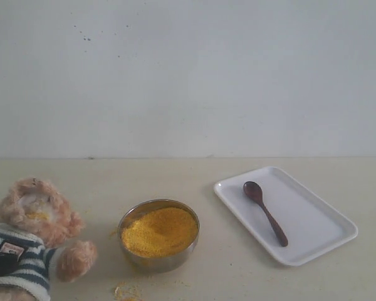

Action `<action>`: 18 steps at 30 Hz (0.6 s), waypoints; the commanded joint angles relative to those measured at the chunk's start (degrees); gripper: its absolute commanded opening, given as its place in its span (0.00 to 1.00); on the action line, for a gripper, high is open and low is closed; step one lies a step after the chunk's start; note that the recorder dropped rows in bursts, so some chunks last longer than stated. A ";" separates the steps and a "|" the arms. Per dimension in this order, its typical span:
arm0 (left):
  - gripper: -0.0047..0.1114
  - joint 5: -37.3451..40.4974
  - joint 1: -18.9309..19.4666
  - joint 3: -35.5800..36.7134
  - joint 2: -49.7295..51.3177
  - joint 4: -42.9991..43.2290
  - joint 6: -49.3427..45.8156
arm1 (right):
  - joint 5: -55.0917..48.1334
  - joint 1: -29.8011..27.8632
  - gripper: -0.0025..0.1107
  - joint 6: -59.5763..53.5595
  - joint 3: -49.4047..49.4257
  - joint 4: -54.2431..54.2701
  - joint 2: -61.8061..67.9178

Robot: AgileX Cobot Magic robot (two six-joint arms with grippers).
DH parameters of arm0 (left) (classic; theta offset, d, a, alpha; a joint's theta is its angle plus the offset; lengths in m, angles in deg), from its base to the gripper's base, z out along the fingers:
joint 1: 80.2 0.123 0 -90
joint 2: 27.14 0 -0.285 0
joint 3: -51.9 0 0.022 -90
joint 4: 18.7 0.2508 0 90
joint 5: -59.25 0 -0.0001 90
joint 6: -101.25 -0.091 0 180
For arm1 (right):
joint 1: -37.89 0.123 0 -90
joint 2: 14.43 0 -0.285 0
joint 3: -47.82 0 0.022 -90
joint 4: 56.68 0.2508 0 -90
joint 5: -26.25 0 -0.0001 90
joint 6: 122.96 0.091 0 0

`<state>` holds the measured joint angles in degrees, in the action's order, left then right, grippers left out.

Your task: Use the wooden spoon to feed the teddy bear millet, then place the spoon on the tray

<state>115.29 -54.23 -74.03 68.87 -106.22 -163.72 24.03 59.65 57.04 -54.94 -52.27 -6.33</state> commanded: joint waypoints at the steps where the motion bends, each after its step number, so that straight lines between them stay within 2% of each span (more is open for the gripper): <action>1: 0.07 2.06 0.07 -2.57 4.23 -1.53 -2.21 | 0.47 -0.04 0.02 -0.39 -0.03 -0.12 -0.31; 15: 0.08 -2.04 0.07 -3.29 12.09 -6.11 -8.81 | 0.47 -0.04 0.02 -0.39 -0.03 -0.12 -0.31; 18: 0.17 -2.31 0.07 -3.39 13.76 -7.77 -11.01 | 0.47 -0.04 0.02 -0.39 -0.03 -0.12 -0.31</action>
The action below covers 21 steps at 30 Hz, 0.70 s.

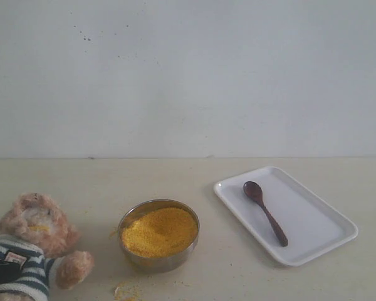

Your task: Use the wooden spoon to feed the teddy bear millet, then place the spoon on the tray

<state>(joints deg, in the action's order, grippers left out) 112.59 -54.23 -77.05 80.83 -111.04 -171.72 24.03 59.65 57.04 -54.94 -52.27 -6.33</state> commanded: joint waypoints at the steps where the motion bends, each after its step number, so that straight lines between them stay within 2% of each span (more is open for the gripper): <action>1: 0.24 0.36 0.07 -0.52 2.51 -3.64 -3.42 | 0.47 -0.04 0.02 -0.39 -0.03 -0.12 -0.31; 5: 0.57 -1.53 0.07 -1.25 4.69 -6.25 -4.14 | 0.47 -0.04 0.02 -0.39 -0.03 -0.12 -0.31; 7: 0.68 -1.49 0.07 -1.25 5.69 -7.61 -4.14 | 0.47 -0.04 0.02 -0.39 -0.03 -0.12 -0.31; 13: 0.68 0.50 1.27 -1.25 4.92 -7.61 -3.89 | 0.47 -0.04 0.02 -0.39 -0.03 -0.12 -0.31; 21: 0.68 3.12 10.34 -1.25 -1.73 -5.30 3.15 | 0.47 -0.04 0.02 -0.39 -0.03 -0.12 -0.31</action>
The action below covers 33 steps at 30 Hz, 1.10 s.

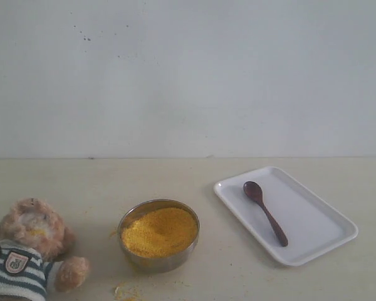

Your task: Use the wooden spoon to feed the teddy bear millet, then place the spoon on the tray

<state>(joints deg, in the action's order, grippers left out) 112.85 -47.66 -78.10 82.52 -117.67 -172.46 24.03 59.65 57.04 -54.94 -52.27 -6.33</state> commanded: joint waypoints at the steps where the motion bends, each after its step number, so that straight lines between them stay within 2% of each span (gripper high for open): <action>1: 0.68 3.17 4.92 -0.21 -4.46 2.25 4.67 | 0.47 -0.04 0.02 -0.39 -0.03 -0.12 -0.31; 5: 0.64 3.26 9.49 -0.21 -8.79 6.96 10.22 | 0.47 -0.04 0.02 -0.39 -0.03 -0.12 -0.31; 8: 0.55 7.17 13.82 -0.21 -12.74 8.86 13.00 | 0.47 -0.04 0.02 -0.39 -0.03 -0.12 -0.31; 11: 0.40 16.36 15.87 -0.21 -15.61 5.33 14.25 | 0.47 -0.04 0.02 -0.39 -0.03 -0.12 -0.31; 14: 0.24 16.36 15.87 -0.21 -18.51 1.47 16.66 | 0.47 -0.04 0.02 -0.39 -0.03 -0.12 -0.31; 17: 0.07 16.36 15.87 -0.01 -21.97 3.86 17.63 | 0.47 -0.04 0.02 -0.39 -0.03 -0.12 -0.31; 26: 0.07 16.36 15.87 4.77 -33.30 4.25 20.92 | 0.47 -0.04 0.02 -0.39 -0.03 -0.12 -0.31; 28: 0.07 16.36 15.87 6.51 -38.93 4.15 20.92 | 0.47 -0.04 0.02 -0.39 -0.03 -0.12 -0.31; 33: 0.07 16.36 15.87 6.77 -46.70 4.15 20.81 | 0.57 -0.04 0.02 0.00 -0.03 -0.12 -0.31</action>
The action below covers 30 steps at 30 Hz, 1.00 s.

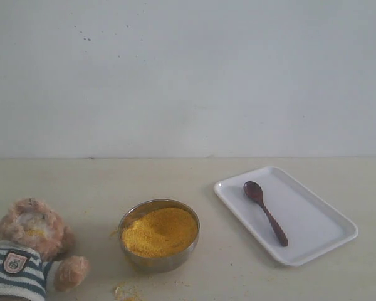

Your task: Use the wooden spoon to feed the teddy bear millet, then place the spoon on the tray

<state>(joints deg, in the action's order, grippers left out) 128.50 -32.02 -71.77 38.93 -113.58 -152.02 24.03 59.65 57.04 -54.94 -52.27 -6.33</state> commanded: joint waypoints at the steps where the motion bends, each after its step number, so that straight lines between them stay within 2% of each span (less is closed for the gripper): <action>1: 0.07 0.70 0.23 0.44 -3.87 0.06 0.37 | 0.57 -0.04 0.02 0.00 -0.03 -0.12 -0.31; 6: 0.07 0.70 -0.34 0.44 -3.90 0.06 0.37 | 0.57 -0.04 0.02 0.00 -0.03 -0.12 -0.31; 7: 0.07 0.70 -2.07 0.44 -5.47 -0.34 0.37 | 0.57 -0.04 0.02 0.00 -0.03 -0.12 -0.31; 10: 0.07 -5.83 -9.72 0.44 -12.14 -0.24 0.25 | 0.57 -0.04 0.02 0.00 -0.03 -0.12 -0.31; 12: 0.07 -10.63 -16.69 0.44 -17.20 -0.24 0.25 | 0.57 -0.04 0.02 0.00 -0.03 -0.12 -0.31; 13: 0.07 -12.97 -18.66 0.44 -18.79 -0.35 0.55 | 0.57 -0.04 0.02 0.00 -0.03 -0.12 -0.31; 15: 0.07 -22.51 -23.65 0.44 -23.08 -0.26 0.42 | 0.57 -0.04 0.02 0.00 -0.03 -0.12 -0.31; 18: 0.07 -31.08 -29.41 1.52 -28.73 1.37 0.42 | 0.57 -0.04 0.02 0.00 -0.03 -0.12 -0.31; 23: 0.07 -43.05 -36.66 5.66 -36.92 1.37 0.42 | 0.57 -0.04 0.02 0.00 -0.03 -0.12 -0.31; 30: 0.07 -52.09 -44.02 12.41 -47.69 1.27 0.42 | 0.57 -0.04 0.02 0.00 -0.03 -0.12 -0.31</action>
<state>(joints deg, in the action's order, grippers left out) 80.01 -73.63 -61.62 -5.37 -112.25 -151.80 24.12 59.65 57.04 -54.94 -52.27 -6.33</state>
